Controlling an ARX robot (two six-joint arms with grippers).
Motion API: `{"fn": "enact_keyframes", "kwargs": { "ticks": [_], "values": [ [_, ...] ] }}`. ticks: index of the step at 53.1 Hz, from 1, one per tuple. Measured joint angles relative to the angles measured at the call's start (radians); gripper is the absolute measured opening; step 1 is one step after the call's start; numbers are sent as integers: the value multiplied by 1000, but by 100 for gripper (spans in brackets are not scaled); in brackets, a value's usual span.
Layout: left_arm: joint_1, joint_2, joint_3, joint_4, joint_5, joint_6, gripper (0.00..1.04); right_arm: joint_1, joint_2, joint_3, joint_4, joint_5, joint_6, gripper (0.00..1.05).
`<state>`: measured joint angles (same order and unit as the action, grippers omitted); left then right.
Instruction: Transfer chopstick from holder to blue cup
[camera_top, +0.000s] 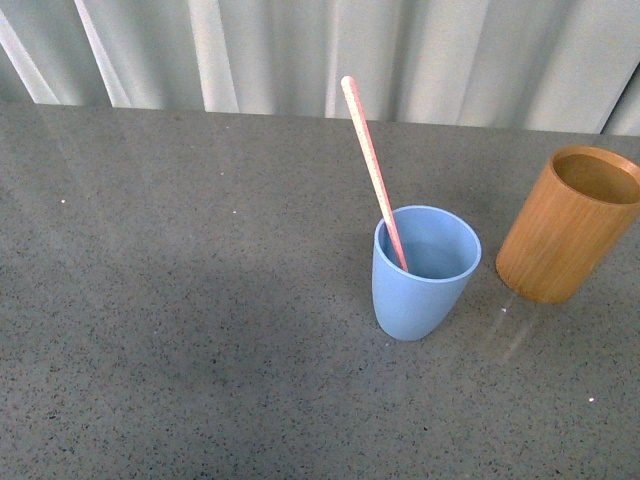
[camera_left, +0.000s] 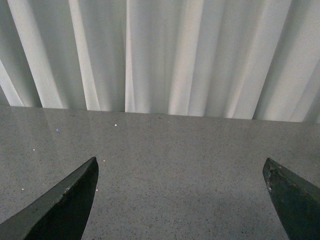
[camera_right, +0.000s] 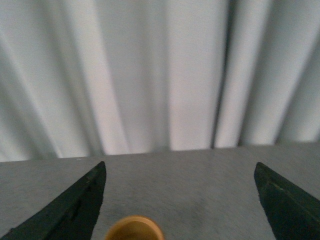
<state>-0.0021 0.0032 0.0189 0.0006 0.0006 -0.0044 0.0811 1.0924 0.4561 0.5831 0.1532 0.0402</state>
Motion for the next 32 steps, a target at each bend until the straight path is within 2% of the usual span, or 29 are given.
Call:
{"fn": "enact_keyframes", "kwargs": {
  "ticks": [4,10,12,22,26,32],
  "values": [
    [0,0,0,0,-1,0,98,-10,-21,-69,86,-84,-18,72],
    [0,0,0,0,-1,0,98,-49,-79,-142,109,-152,-32,54],
    [0,0,0,0,-1,0,98,-67,-108,-172,111,-151,-34,45],
    [0,0,0,0,0,0,98,-81,-189,-255,109,-151,-36,17],
    [0,0,0,0,-1,0,98,-81,-236,-287,100,-153,-37,1],
    [0,0,0,0,-1,0,98,-81,-297,-325,74,-154,-40,1]
  ]
}}
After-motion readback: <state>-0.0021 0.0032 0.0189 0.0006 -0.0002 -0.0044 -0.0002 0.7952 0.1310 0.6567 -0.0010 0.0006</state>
